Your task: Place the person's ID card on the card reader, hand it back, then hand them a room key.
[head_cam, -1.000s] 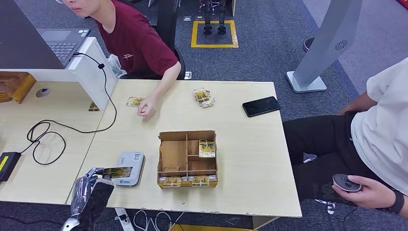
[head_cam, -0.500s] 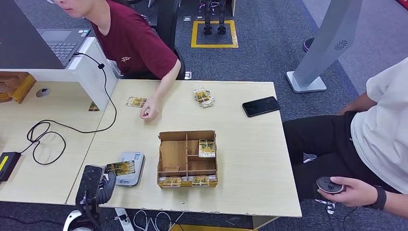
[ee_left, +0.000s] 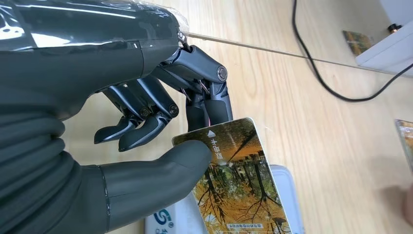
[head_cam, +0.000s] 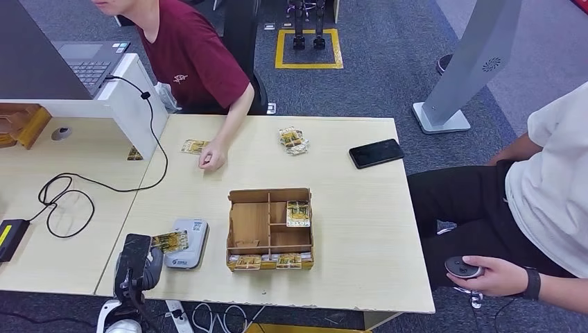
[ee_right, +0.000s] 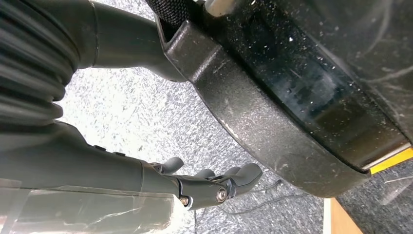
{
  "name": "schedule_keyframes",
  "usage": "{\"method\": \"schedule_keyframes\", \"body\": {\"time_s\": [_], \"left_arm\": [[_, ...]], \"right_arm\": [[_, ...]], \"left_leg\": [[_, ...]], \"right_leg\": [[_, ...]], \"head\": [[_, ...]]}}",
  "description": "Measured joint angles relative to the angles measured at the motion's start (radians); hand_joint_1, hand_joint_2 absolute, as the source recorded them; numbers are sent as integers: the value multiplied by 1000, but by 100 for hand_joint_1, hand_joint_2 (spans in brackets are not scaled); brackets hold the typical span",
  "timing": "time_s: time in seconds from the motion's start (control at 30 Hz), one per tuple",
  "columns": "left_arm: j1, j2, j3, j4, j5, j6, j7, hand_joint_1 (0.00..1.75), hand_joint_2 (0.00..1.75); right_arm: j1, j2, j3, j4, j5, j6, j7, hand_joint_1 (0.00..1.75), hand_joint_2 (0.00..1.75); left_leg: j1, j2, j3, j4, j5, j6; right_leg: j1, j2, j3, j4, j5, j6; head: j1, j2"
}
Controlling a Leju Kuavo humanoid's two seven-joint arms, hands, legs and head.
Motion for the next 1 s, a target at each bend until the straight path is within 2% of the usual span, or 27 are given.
{"method": "schedule_keyframes", "body": {"time_s": [1.0], "left_arm": [[-11,-4,-36,127,-135,50,29,175,175]], "right_arm": [[-3,0,-98,0,129,-4,-2,0,175]], "left_leg": [[0,0,1,0,0,0]], "right_leg": [[0,0,1,0,0,0]], "head": [[0,0]]}}
